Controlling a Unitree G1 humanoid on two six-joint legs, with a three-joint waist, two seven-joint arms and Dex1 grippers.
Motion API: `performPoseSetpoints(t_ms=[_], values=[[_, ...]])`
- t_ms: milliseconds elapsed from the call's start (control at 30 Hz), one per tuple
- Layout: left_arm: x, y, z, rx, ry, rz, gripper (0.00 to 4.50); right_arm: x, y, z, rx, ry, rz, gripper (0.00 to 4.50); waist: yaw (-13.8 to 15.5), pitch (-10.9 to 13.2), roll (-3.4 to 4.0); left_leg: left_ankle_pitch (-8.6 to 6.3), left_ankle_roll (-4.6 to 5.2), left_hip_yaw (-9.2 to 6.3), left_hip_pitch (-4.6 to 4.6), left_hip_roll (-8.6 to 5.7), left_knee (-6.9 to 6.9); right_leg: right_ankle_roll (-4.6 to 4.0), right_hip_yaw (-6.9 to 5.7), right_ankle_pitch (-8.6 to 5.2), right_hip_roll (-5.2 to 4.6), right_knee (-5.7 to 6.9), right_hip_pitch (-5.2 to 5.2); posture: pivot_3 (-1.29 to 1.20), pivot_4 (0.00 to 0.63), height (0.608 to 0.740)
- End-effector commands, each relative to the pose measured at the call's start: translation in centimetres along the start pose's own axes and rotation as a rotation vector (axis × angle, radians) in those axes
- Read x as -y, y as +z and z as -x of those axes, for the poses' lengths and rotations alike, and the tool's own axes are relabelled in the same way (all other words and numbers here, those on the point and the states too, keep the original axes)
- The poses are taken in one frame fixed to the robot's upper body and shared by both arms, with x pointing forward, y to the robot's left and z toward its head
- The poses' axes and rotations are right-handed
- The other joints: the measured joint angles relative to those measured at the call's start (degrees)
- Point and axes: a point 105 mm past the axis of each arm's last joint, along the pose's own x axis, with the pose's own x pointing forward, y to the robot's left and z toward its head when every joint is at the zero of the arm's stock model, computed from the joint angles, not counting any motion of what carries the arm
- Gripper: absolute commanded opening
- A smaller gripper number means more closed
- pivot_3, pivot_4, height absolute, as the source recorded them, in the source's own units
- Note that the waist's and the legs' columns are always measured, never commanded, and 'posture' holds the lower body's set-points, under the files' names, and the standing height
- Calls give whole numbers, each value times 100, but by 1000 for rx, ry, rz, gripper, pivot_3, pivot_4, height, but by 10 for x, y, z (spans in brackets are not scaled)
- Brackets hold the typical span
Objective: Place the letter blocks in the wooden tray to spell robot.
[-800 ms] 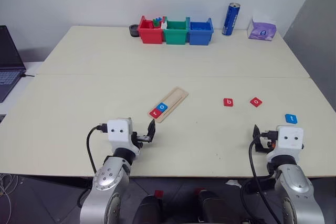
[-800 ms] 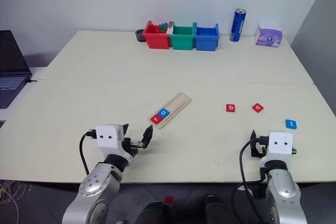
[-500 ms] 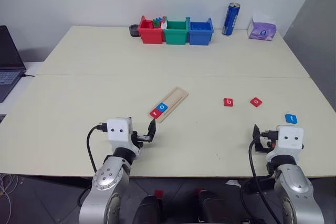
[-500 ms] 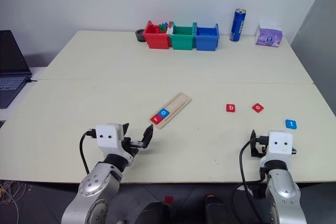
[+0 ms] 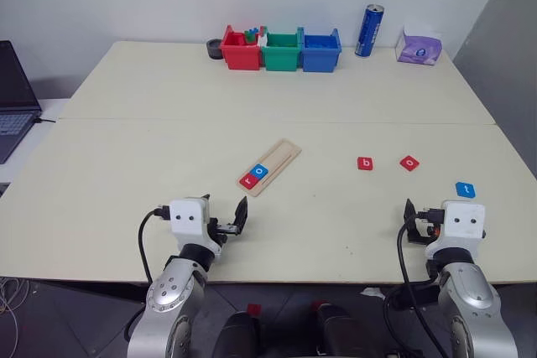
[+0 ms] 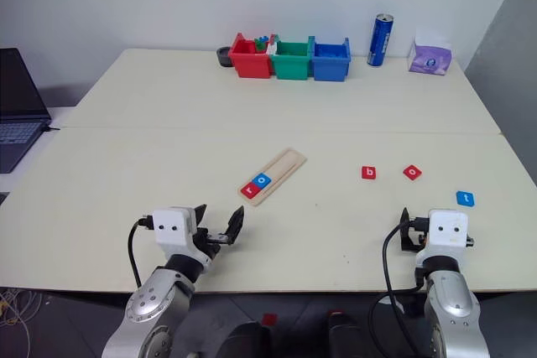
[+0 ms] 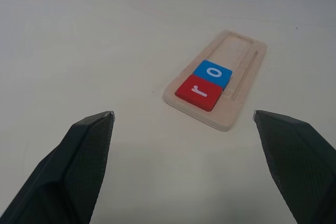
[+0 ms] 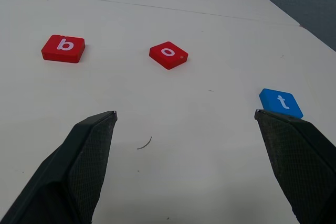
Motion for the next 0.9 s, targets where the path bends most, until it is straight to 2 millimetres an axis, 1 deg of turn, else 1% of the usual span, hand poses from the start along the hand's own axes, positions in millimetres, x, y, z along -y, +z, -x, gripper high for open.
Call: performPoseSetpoints(t_ms=[33, 67, 100, 133, 167, 233, 333, 433, 600, 700, 900], values=[[-9, 13, -7, 58, -34, -61, 4500, -5, 32, -7, 102, 89, 1, 4474, -3, 1, 1, 0, 0, 0, 1, 0, 0, 0, 1, 0, 0, 0, 0, 0, 150, 740], [-12, 16, -11, 63, -62, -97, 4500, -13, 39, -11, 116, 169, -9, 4474, -5, 4, 1, 0, 0, 1, 2, -2, 1, 0, -1, 1, 1, 1, 0, 0, 150, 740], [-14, 20, -15, 72, -95, -132, 4500, -26, 48, -13, 131, 299, -12, 4474, -5, 4, 1, 1, 0, 2, 6, -7, 2, -1, -7, 4, 8, 4, -1, 0, 150, 740], [-16, 24, -20, 78, -120, -141, 4500, -38, 55, -13, 140, 419, -8, 4474, -5, 4, 1, 1, 0, 2, 10, -9, 5, -3, -10, 9, 19, 3, 2, 0, 150, 740], [-17, 27, -23, 83, -136, -141, 4500, -44, 60, -12, 148, 498, 8, 4474, -5, 4, 2, 1, 1, 2, 11, -8, 7, -4, -12, 10, 22, 4, 4, 0, 150, 740], [-18, 34, -32, 90, -188, -184, 4500, -51, 70, -10, 151, 664, 38, 4474, -3, 3, 1, 0, 1, 3, 10, -7, 6, -5, -18, 9, 25, 0, 6, 0, 150, 740], [-17, 39, -43, 77, -257, -219, 4500, -58, 80, -6, 134, 875, 68, 4474, 4, 5, 0, 0, 2, -1, 3, -6, 0, -9, -18, 6, 28, -3, 4, 0, 150, 740], [-13, 38, -53, 41, -332, -248, 4500, -63, 86, -1, 104, 1049, 107, 4474, 7, 6, -3, -1, 3, -3, 1, -4, -1, -10, -19, 6, 28, -6, 4, 0, 150, 740], [0, 29, -60, -14, -439, -267, 4500, -73, 98, 4, 98, 1178, 112, 4474, 4, 7, -4, -1, 4, -2, 0, -4, -1, -11, -16, 7, 28, -6, 4, 0, 150, 740], [4, 25, -62, -32, -467, -289, 4500, -77, 101, 6, 97, 1208, 102, 4474, 5, 8, -5, -1, 3, -6, -1, -2, 0, -10, -14, 6, 28, -5, 4, 0, 150, 740], [0, 23, -73, -34, -439, -319, 4500, -81, 100, 11, 87, 1233, 96, 4474, 7, 8, -5, -1, 3, -6, -1, -2, 1, -10, -13, 6, 27, -3, 4, 0, 150, 740]])
